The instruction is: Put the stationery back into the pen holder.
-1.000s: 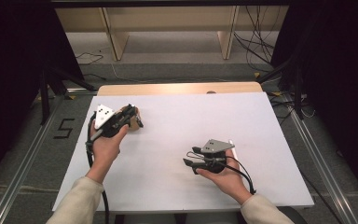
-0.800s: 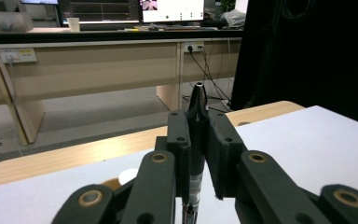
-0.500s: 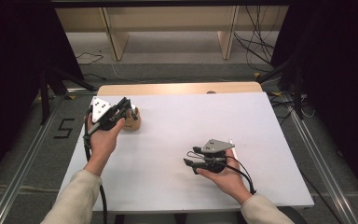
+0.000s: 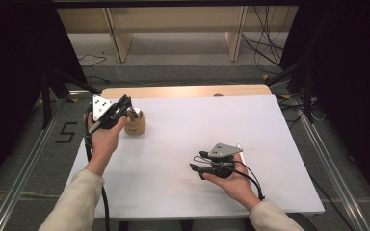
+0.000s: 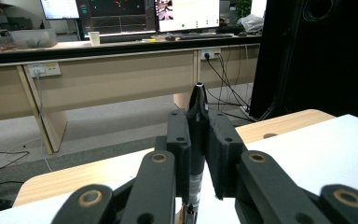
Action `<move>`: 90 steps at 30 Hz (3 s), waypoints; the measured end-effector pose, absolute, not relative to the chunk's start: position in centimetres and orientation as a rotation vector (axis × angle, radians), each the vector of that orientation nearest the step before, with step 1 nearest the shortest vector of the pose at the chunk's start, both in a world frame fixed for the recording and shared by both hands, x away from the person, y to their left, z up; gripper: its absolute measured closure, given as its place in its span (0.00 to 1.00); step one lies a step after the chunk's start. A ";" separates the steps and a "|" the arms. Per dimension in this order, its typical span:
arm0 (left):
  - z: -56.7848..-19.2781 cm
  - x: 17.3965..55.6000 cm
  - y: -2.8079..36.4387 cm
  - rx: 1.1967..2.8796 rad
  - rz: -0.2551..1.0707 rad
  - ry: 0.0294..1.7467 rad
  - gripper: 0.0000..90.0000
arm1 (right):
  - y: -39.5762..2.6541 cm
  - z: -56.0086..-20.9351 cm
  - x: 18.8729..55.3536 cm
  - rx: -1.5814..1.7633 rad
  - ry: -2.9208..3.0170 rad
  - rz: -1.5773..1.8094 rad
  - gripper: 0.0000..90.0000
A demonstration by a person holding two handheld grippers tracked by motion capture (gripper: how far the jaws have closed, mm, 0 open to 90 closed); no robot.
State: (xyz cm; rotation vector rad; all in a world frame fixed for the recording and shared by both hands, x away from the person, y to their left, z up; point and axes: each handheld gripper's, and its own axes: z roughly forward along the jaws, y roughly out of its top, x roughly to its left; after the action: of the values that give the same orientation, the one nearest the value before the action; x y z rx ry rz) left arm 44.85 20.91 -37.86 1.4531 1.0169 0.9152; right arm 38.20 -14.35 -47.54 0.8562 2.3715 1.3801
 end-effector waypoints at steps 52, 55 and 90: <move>-43.5 47.0 19.4 1.595 0.889 1.103 0.82 | -14.3 -47.6 38.1 0.849 2.385 1.378 0.43; -43.5 46.8 19.5 1.577 0.889 1.118 0.74 | -14.3 -47.6 38.2 0.850 2.381 1.381 0.43; -45.9 37.7 18.3 1.670 0.682 1.060 0.43 | -18.0 -47.0 39.0 0.984 2.317 1.294 0.42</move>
State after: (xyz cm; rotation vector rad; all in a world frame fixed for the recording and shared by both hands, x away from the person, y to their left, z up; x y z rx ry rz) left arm 37.72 18.31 -45.92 1.6702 1.0601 0.6817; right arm 38.95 -18.04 -47.03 0.9841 2.3175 1.2938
